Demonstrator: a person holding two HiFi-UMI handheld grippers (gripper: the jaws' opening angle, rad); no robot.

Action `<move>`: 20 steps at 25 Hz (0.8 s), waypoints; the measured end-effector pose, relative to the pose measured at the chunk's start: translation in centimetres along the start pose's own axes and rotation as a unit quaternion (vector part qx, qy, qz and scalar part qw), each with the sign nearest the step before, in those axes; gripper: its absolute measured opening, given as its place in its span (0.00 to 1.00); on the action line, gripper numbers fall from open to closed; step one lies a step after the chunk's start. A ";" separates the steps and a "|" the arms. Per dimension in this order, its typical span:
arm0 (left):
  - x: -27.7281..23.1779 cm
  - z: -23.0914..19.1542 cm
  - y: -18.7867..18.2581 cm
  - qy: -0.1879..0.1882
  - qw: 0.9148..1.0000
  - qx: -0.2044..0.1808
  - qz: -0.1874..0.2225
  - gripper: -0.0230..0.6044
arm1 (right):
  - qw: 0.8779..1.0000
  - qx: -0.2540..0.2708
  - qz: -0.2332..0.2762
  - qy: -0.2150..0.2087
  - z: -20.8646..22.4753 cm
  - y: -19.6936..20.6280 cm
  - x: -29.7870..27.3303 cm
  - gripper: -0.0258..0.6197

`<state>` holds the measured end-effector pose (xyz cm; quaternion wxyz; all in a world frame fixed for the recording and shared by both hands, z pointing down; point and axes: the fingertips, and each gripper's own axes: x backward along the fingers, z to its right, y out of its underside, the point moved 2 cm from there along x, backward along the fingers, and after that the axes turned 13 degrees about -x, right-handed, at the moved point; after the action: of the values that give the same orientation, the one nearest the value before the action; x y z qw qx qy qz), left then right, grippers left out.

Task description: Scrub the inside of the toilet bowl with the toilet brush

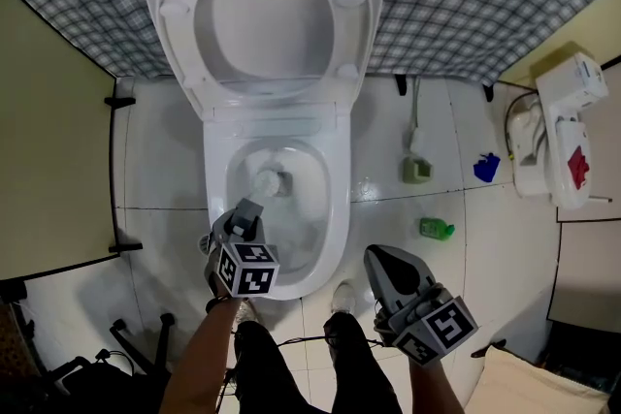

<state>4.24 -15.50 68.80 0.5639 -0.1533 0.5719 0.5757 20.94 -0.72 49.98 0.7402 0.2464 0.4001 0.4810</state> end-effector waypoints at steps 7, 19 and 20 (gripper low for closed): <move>1.4 0.4 2.6 0.052 0.997 -0.034 -0.039 0.31 | 1.000 -0.005 0.002 -0.011 -1.6 0.5 -0.7 0.04; 1.8 4.2 4.4 0.168 0.980 -0.080 -0.074 0.31 | 1.000 -0.009 0.007 -0.008 -3.2 1.3 -0.6 0.04; 1.5 4.5 4.3 0.168 0.980 -0.081 -0.074 0.31 | 1.000 -0.008 0.005 -0.007 -3.1 1.4 -0.6 0.04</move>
<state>2.35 -9.82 70.97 0.4863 -0.3346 0.5975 0.5427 17.51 -0.72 49.49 0.7426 0.2457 0.3893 0.4865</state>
